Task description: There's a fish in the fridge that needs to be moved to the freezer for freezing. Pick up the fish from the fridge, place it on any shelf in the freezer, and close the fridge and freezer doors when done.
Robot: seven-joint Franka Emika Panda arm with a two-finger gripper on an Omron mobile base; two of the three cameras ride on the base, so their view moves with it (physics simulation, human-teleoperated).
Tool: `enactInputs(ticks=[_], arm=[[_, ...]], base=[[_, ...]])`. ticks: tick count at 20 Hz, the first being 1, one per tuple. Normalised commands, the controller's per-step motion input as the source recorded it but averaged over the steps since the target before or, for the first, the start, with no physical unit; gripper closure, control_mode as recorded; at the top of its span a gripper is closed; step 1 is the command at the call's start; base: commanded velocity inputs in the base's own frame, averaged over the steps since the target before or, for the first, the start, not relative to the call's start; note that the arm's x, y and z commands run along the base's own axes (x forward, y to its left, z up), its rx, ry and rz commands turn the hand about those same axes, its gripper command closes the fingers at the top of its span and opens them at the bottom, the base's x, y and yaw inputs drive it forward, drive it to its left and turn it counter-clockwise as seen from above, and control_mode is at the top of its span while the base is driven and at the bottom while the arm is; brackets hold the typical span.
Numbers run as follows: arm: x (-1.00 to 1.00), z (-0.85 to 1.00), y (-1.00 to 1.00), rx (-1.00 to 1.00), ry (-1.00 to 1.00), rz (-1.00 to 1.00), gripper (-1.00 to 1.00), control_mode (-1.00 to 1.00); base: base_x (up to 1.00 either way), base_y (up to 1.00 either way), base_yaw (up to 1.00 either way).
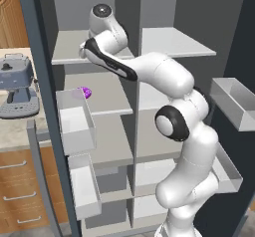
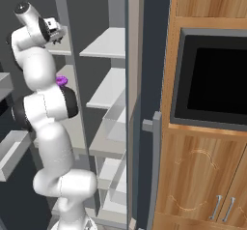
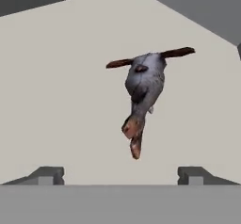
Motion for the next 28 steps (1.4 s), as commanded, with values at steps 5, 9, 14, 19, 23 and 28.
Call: enactInputs(ticks=[5,9,14,19,23,28], arm=[[-0.96,-0.19,-0.42,0.07,-0.04,0.0,-1.0,-1.0],[-1.0,0.0,-0.3,0.14,0.0,0.0,-1.0,-1.0],[-0.99,0.3,-0.36,0.02,0.04,0.0,-1.0,-1.0],[-1.0,0.29,-0.51,0.0,0.01,-0.01,-1.0,-1.0],[-0.98,0.22,-0.59,0.0,0.01,-0.08,-1.0,-1.0],[-0.85,0.11,-0.74,0.0,0.0,-0.14,-1.0,-1.0]], base=[[0.0,0.0,0.0],[0.0,0.0,0.0],[0.0,0.0,0.0],[0.0,0.0,0.0],[0.0,0.0,0.0],[0.0,0.0,0.0]])
